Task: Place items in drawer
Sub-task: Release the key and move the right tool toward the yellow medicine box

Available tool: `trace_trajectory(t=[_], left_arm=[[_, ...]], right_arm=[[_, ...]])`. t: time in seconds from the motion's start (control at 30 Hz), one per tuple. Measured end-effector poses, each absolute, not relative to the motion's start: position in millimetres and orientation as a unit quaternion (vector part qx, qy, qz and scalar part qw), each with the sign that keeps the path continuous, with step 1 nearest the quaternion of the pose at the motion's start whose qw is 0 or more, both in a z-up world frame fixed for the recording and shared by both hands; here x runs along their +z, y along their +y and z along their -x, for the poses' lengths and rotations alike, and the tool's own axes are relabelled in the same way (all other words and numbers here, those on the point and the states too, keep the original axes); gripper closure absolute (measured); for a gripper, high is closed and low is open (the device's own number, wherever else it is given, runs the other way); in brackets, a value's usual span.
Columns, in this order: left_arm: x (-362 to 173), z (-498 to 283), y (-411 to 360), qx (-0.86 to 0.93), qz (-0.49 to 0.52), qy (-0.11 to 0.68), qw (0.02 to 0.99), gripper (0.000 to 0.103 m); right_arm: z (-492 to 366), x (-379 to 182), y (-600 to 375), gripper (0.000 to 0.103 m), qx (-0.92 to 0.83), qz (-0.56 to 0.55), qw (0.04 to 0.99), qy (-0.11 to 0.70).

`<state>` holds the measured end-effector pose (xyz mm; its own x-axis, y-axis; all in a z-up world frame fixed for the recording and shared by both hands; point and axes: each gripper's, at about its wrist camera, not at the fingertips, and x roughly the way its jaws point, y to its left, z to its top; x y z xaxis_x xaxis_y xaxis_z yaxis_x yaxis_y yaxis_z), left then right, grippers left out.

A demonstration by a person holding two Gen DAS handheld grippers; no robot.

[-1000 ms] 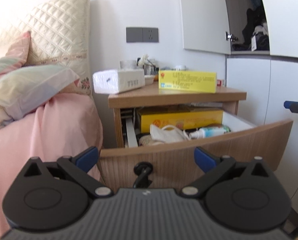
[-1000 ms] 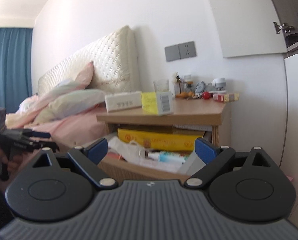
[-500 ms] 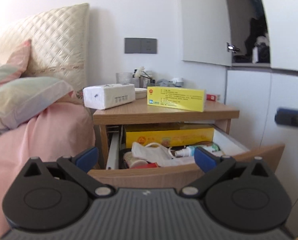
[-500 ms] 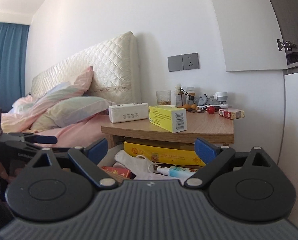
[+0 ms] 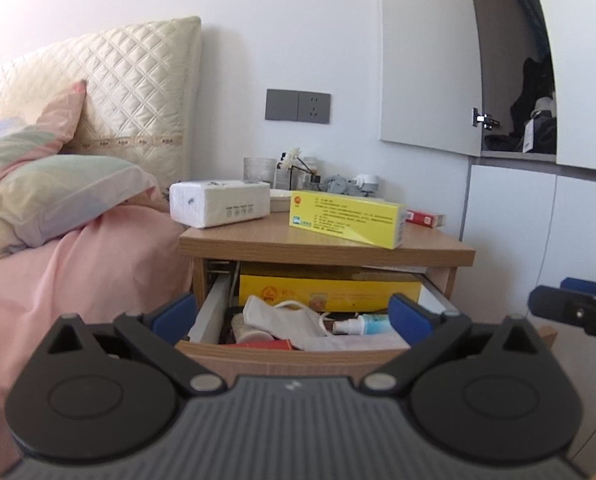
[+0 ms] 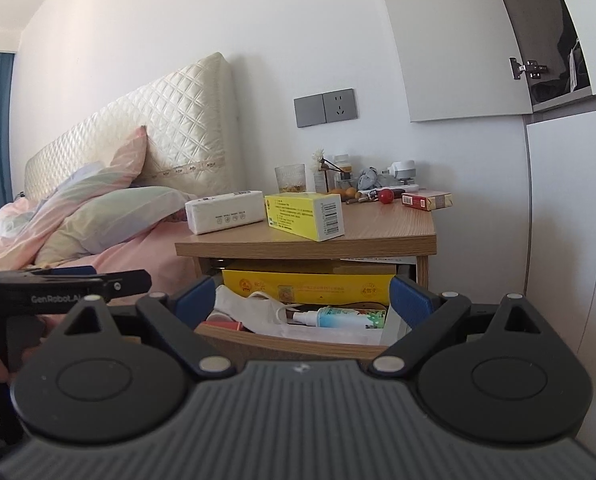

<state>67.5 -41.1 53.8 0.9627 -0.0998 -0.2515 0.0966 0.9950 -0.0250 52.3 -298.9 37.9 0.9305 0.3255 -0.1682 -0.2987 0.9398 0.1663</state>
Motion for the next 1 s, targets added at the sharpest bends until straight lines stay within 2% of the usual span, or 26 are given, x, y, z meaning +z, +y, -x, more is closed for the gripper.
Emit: trace_trajectory(t=[1.0], left_arm=[[47.1,-44.1,-40.0,-0.057,0.006,0.117,0.992,0.0]], right_arm=[[-54.8,33.3,-275.0,0.007,0.161,-0.089,0.977,0.109]])
